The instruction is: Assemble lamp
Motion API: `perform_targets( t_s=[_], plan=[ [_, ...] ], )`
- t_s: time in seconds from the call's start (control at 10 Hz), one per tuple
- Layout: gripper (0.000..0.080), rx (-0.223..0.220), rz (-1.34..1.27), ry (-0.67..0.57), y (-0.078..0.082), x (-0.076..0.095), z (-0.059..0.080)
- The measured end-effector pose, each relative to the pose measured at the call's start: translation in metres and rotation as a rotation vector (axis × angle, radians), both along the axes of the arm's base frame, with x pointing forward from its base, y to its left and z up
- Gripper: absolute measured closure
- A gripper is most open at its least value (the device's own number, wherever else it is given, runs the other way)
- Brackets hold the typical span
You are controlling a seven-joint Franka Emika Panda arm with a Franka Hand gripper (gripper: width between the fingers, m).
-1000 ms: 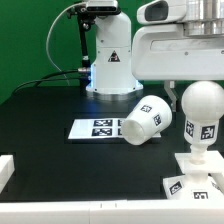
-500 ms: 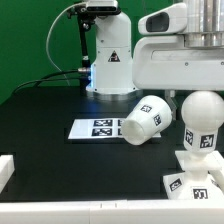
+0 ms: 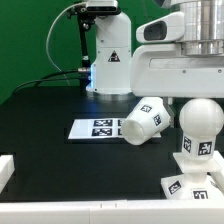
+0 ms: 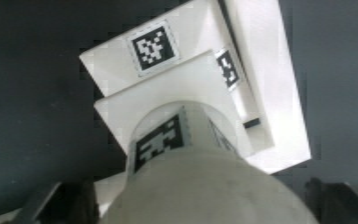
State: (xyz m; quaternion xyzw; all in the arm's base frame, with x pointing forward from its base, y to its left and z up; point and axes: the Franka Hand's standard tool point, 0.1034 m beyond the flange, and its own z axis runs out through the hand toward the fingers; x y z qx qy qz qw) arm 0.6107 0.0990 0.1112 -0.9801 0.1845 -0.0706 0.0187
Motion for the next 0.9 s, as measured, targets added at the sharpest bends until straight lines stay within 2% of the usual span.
perform_targets(
  t_s=[0.1,0.3,0.4,0.6,0.7,0.8,0.9],
  plan=[
    [0.0115,0.0,0.0,0.0,0.0,0.0,0.0],
    [0.0104,-0.002,0.007,0.008,-0.001,-0.001,0.0],
    [0.0104,-0.013,0.045,0.086,-0.009,-0.006,0.006],
    [0.0101,-0.014,0.066,0.077,-0.016,0.001,0.023],
    [0.0101,-0.008,0.088,0.172,-0.021,-0.008,0.025],
    [0.0101,0.009,0.074,0.238,-0.026,-0.002,0.028],
    [0.0101,0.016,0.063,0.242,-0.026,0.005,0.025]
  ],
)
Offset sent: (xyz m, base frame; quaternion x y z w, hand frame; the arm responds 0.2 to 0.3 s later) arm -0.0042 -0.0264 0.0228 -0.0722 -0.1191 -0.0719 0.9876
